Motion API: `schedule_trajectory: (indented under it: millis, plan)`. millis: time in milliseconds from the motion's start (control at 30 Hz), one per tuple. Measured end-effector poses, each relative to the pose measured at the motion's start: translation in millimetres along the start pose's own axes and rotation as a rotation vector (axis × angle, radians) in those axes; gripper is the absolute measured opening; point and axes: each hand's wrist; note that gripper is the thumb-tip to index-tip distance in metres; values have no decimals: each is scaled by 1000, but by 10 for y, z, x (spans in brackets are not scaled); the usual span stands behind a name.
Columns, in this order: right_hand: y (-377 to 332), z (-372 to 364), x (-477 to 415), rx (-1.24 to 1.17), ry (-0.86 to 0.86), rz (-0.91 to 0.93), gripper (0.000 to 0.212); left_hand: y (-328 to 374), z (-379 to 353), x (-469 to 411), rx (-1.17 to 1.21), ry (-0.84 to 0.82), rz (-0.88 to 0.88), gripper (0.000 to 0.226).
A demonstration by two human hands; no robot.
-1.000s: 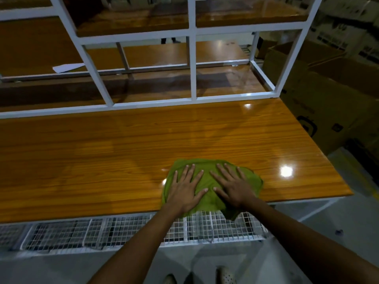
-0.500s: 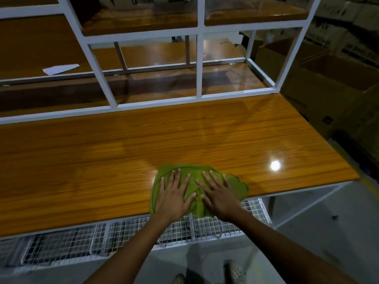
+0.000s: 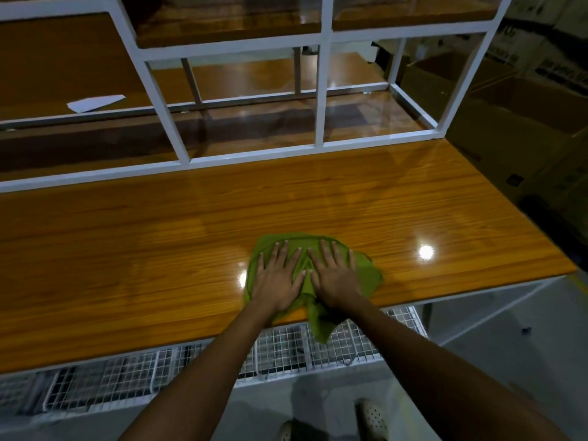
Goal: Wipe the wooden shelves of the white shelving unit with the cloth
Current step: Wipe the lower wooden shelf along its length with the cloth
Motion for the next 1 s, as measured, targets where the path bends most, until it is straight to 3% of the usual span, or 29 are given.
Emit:
schedule_trajectory:
  millis: [133,333,600,867,1000]
  plan:
    - [-222,-64,122,-13,11,83,72,-191,19,261,18,36,20,73]
    - [37,-85,313,-48,55,226,73,-127,-16,421,-26,22,18,74]
    - [304,-11,46,-13,66,46,86,149,-30,-132,-20,-25,-51,68]
    - [-71,-42,-396,-27,15,-137,68,55,-16,-521,45,-46,33,58]
    - [-123,-75,-375,-53,39,-49,78,-23,-47,-410,35,2,38,63]
Point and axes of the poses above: each hand's wrist, its own x-axis away from the middle knuckle, its own z-axis out of the back of the hand, y = z × x, and after that the axes turned 9 degrees about y, right-handed
